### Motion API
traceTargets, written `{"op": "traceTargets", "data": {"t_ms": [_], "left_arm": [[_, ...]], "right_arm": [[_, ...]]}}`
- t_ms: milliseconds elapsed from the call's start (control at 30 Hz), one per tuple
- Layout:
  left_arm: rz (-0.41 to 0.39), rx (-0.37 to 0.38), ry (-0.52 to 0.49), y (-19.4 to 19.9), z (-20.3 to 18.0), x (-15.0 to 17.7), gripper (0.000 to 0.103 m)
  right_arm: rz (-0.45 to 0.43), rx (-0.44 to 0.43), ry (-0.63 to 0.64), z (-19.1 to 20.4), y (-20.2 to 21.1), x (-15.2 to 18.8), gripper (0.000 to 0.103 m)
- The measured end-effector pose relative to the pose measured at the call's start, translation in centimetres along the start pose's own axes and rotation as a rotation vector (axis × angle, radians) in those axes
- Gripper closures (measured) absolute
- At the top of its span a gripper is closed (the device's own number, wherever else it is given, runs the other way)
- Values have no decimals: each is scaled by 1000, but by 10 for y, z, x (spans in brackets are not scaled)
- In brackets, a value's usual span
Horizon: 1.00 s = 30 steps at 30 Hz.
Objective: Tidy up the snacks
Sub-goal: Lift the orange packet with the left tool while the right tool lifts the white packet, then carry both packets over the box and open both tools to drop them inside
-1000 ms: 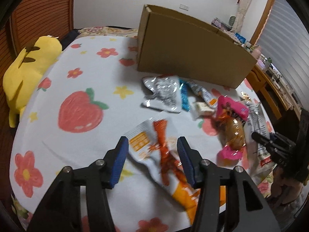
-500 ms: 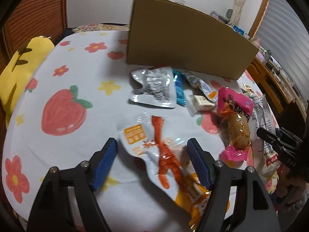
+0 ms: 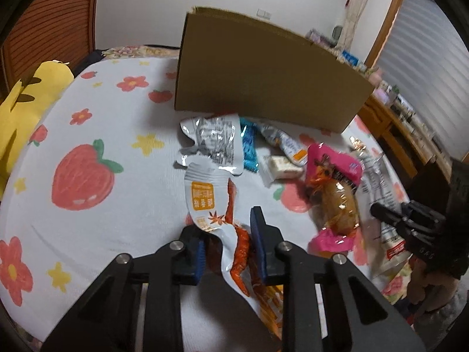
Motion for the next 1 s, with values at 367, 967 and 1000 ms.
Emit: {"op": "traceTargets", "data": {"t_ms": [367,967,1000], "left_arm": [[-137,29,2,31,-6,-16,83],[-339,46,-110,78,-33,-101,84],[-351,41,-124,80,-34,-111,84]], "right_arm": [[-46,-57,-9,3,18,-7,86],[-207,-21,23,-12,66,-70,87],[-220,-15,27,-13,68,-77,87]]}}
Point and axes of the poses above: each gripper's, at about its wrist camera, not at the fingertips, and y roughly against the way its jaws point, z to its left, x to its underside, the point moved 4 cm from there along -y, roughly the way its jaws point, and after that the axes turned 11 degrees about x, right-handed, at the moved point
